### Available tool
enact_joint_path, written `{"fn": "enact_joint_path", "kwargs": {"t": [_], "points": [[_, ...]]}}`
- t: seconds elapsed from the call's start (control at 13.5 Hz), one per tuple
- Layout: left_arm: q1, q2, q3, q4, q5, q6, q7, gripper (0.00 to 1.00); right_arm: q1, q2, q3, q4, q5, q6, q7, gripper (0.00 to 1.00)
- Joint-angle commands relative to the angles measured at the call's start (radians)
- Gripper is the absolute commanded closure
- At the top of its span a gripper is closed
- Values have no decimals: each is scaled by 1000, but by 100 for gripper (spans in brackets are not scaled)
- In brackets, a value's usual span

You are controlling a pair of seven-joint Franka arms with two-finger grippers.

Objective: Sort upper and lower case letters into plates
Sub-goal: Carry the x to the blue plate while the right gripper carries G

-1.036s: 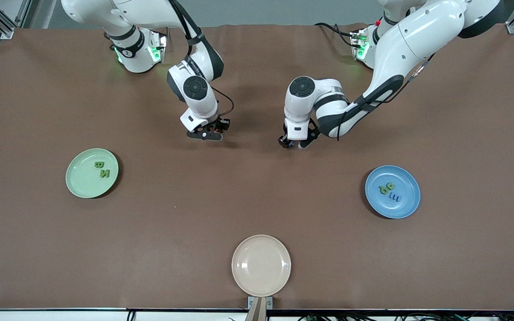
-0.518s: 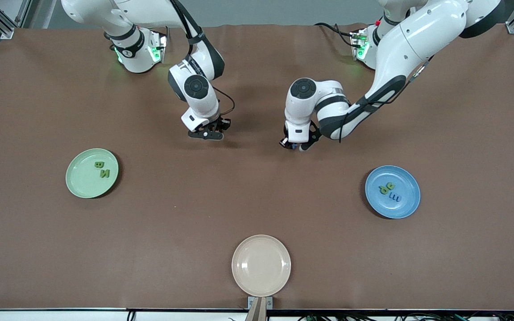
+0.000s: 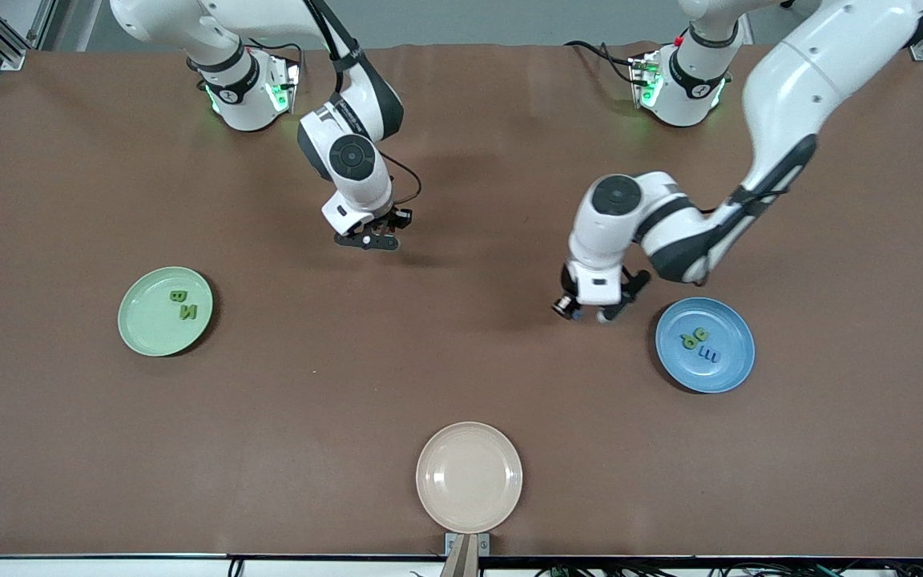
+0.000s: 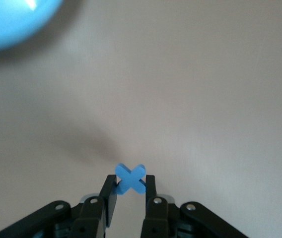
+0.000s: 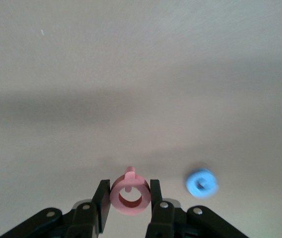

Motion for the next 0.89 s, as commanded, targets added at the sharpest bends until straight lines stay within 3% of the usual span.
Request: {"fn": "enact_joint_path", "kwargs": {"t": [0.0,0.22,0.52,0.67,0.81], "points": [[127,-26,-34,-27,11,-47,159,100,-94,-142,-39,44,-73,-226,-91,84],[225,-24,-34,-24,13,-83,311,100,-255,-213,-52,63,-116,-320,-325,84],[349,-23,-30,-22,14,-85,468,98,-499,-208,-51,66,-181,-294,-671,84],[388,-20,-29,-24,13,-85,549,91,-605,-188,-51,68,-188,-240,-820,84],[428,-15,-27,-24,13,-85,606,65,-697,-129,-51,69,-192,-153,-962,84]]}}
